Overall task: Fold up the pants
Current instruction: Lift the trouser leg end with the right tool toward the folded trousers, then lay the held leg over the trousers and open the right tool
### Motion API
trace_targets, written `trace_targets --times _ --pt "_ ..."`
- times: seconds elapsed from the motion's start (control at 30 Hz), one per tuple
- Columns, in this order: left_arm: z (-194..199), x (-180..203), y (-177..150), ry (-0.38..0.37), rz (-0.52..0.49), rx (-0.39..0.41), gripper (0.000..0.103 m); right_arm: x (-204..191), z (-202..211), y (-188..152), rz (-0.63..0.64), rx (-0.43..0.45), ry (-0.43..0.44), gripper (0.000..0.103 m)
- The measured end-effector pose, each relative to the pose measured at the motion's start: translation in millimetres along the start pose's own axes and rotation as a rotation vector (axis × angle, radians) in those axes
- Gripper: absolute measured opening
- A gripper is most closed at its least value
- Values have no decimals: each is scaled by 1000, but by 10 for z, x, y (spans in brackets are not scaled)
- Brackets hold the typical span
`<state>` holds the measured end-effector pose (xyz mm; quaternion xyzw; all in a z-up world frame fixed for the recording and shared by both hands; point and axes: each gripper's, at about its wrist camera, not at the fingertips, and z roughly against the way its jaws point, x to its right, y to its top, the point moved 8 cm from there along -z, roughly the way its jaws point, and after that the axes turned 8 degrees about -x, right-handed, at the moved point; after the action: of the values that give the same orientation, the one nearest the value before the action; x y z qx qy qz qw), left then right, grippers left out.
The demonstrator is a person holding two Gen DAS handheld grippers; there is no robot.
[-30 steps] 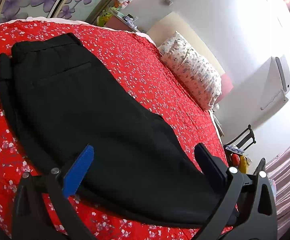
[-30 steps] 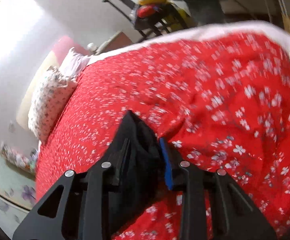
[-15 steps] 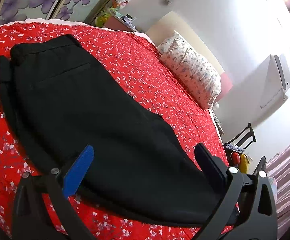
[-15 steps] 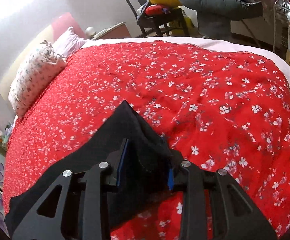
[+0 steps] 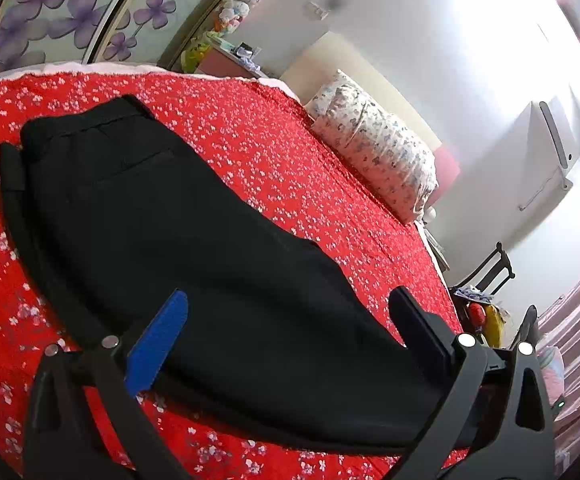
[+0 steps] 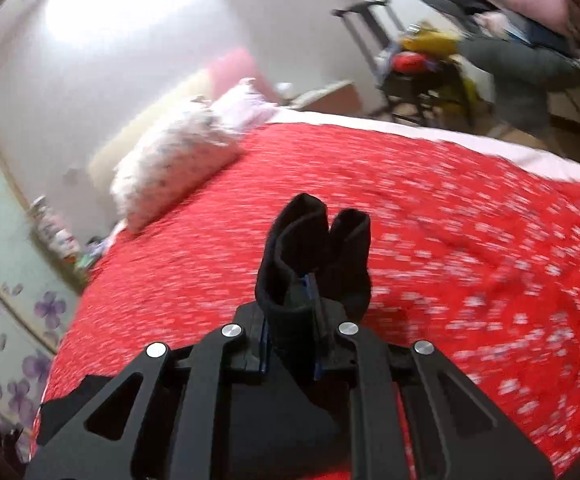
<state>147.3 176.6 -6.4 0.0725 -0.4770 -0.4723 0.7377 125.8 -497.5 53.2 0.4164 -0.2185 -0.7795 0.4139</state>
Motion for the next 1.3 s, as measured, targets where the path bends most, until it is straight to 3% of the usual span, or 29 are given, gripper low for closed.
trace_targets --times 0.2,0.4,0.53,0.73,0.9,1.17,1.3 --pt "121 5 91 -16 9 43 100 -1115 -76 -331 124 -73 122 15" --pt "165 -34 160 28 -5 60 100 -2156 -652 -1369 256 -299 189 15" --pt "187 -148 172 39 31 45 100 -2491 -959 -1994 295 -424 164 15" --pt "272 -298 211 34 69 48 100 -3025 -820 -1866 190 -356 287 15" --pt "317 -384 259 33 95 51 100 -3425 -991 -2413 338 -468 255 15" --pt "440 -478 333 27 129 84 100 -3820 -934 -2466 333 -416 343 15" --pt "439 -486 344 24 142 83 100 -3816 -1074 -2973 463 -511 285 15"
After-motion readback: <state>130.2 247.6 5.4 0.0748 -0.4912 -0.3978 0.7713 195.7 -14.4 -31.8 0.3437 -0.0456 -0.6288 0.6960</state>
